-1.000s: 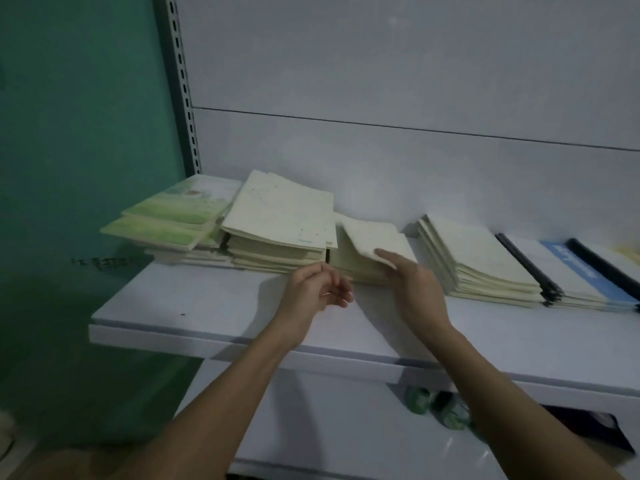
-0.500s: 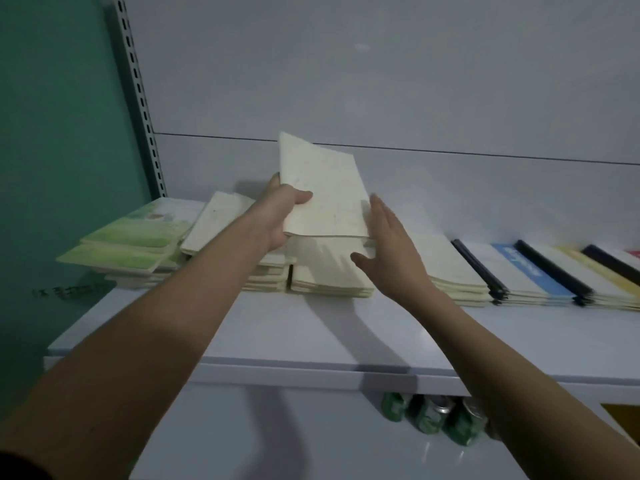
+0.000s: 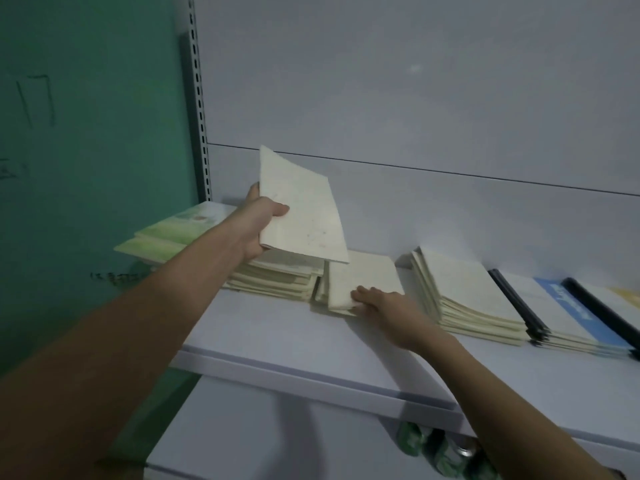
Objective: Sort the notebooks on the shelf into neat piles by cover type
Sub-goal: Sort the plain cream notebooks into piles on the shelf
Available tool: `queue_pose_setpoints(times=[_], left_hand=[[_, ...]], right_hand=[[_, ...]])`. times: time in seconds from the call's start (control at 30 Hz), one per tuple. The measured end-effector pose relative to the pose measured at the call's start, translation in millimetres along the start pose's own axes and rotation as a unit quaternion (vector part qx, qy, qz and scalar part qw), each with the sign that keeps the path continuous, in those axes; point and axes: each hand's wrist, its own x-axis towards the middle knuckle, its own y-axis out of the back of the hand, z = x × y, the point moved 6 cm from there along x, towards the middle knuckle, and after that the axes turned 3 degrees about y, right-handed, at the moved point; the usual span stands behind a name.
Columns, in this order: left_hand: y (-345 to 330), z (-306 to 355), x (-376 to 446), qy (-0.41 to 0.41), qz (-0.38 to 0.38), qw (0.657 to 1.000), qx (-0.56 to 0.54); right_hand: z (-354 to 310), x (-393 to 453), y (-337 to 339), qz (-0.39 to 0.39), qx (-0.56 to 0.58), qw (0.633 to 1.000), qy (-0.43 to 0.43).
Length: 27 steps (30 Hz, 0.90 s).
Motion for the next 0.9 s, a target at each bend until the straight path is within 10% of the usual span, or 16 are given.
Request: queue_pose_setpoints(times=[0.4, 0.5, 0.67, 0.9], left_hand=[[-10.4, -4.3, -3.8, 0.027, -0.005, 0.999, -0.045], [-10.1, -4.9, -4.1, 0.036, -0.005, 0.998, -0.049], [-23.0, -13.0, -5.7, 0.062, -0.022, 0.997, -0.046], [-53.5, -24.6, -12.5, 0.083, -0.092, 0.990, -0.068]], right_hand=[[25.0, -3.8, 65.7, 0.064, 0.397, 0.906, -0.130], [29.3, -2.2, 83.8, 0.186, 0.422, 0.873, -0.158], [8.9, -2.8, 122.3, 0.373, 0.305, 0.870, -0.107], [-66.9, -5.1, 108.9, 0.293, 0.067, 0.953, 0.045]])
